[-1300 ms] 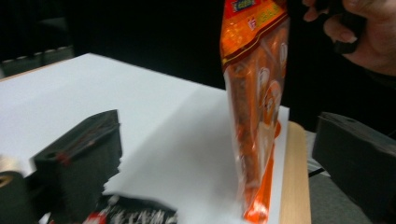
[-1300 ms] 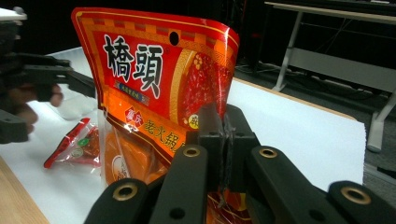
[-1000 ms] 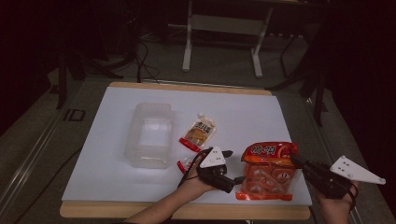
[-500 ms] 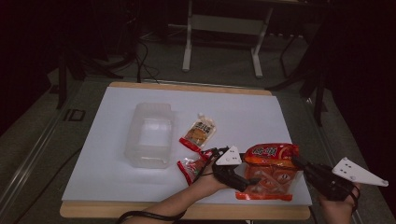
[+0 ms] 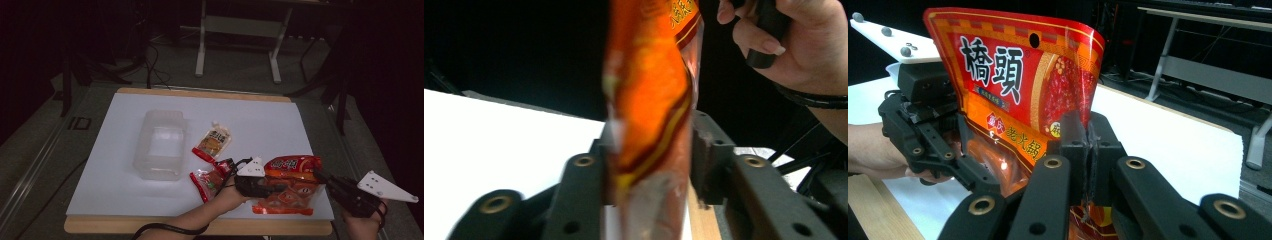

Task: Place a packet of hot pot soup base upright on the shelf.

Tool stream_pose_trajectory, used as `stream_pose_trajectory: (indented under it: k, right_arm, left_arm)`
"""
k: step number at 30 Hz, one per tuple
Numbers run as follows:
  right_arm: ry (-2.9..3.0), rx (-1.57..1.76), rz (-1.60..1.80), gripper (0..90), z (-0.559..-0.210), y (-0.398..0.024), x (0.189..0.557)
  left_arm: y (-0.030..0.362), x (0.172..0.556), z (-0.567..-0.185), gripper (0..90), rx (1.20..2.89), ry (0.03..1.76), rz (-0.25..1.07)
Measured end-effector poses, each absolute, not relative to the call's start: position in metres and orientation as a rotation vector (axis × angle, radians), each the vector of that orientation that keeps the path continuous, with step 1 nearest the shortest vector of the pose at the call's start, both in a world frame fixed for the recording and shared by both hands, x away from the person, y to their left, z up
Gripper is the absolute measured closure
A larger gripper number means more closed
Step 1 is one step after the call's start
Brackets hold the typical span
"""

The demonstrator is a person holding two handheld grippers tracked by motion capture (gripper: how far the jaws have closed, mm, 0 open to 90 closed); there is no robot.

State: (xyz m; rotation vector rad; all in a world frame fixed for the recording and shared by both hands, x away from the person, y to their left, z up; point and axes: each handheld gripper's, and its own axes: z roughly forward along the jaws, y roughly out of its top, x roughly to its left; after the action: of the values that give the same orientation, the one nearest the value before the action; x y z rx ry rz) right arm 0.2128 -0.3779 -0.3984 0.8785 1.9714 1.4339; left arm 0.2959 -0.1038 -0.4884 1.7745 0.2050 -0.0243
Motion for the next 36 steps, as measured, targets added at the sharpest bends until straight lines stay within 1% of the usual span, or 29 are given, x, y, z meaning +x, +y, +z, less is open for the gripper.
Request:
stream_pose_trajectory:
  k: [2, 3, 11, 17, 21, 26, 27, 28, 31, 35, 36]
  right_arm:
    - [1.967, 0.883, 1.431, 88.1, -0.399, -0.378, 0.213]
    - [1.965, 0.885, 1.427, 88.1, -0.4, -0.379, 0.214]
    - [1.943, 0.885, 1.438, 88.0, -0.393, -0.381, 0.212]
    - [1.92, 0.854, 1.464, 87.8, -0.381, -0.381, 0.211]
    - [1.912, 0.842, 1.497, 85.7, -0.373, -0.379, 0.213]
    - [1.869, 0.808, 1.527, 78.4, -0.361, -0.376, 0.214]
    - [1.869, 0.808, 1.527, 78.4, -0.361, -0.376, 0.214]
    - [1.845, 0.797, 1.541, 71.3, -0.356, -0.373, 0.213]
    - [1.822, 0.785, 1.558, 60.3, -0.352, -0.37, 0.212]
    - [1.796, 0.783, 1.567, 36.6, -0.352, -0.366, 0.214]
    - [1.788, 0.788, 1.568, 33.0, -0.352, -0.365, 0.215]
  left_arm:
    - [-0.105, 0.295, -0.488, 70.3, 1.784, 0.198, -0.006]
    - [-0.105, 0.295, -0.488, 70.6, 1.787, 0.19, 0.006]
    - [-0.106, 0.293, -0.474, 71.4, 1.786, 0.173, -0.008]
    - [-0.101, 0.291, -0.459, 71.5, 1.763, 0.163, 0.023]
    - [-0.097, 0.291, -0.449, 71.5, 1.741, 0.159, 0.031]
    - [-0.09, 0.291, -0.437, 71.6, 1.718, 0.152, 0.068]
    - [-0.09, 0.291, -0.437, 71.6, 1.718, 0.152, 0.068]
    - [-0.085, 0.292, -0.432, 71.6, 1.717, 0.145, 0.088]
    - [-0.08, 0.292, -0.428, 71.6, 1.71, 0.152, 0.106]
    - [-0.071, 0.296, -0.422, 71.6, 1.686, 0.173, 0.114]
    - [-0.069, 0.297, -0.42, 71.6, 1.683, 0.176, 0.117]
